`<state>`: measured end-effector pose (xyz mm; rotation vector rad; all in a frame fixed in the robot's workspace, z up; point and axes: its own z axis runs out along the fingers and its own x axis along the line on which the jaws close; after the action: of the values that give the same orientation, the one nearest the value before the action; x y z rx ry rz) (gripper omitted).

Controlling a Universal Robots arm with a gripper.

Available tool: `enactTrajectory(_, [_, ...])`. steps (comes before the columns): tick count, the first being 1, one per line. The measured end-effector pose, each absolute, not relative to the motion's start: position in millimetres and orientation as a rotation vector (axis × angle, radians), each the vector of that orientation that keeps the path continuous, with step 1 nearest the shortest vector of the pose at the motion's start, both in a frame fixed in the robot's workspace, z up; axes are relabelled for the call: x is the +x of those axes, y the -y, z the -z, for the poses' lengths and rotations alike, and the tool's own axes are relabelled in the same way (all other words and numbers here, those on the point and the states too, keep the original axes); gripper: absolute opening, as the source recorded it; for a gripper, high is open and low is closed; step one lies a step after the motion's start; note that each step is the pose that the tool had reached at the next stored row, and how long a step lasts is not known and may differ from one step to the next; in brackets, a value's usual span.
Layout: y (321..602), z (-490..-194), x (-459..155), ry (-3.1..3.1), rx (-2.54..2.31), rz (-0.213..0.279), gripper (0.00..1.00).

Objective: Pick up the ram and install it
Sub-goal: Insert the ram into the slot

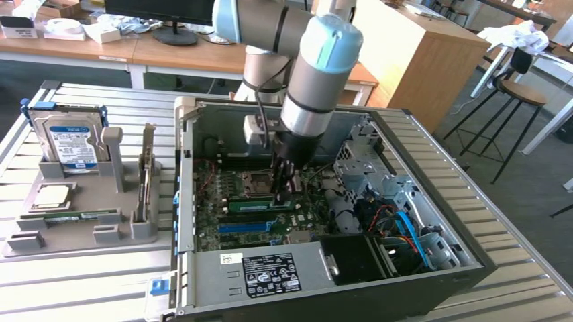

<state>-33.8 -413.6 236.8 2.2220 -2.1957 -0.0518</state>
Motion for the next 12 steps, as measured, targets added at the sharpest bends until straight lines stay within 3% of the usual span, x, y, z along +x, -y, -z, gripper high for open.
enactTrajectory(12, [414, -291, -34, 2.196, 2.222, 0.052, 0.36])
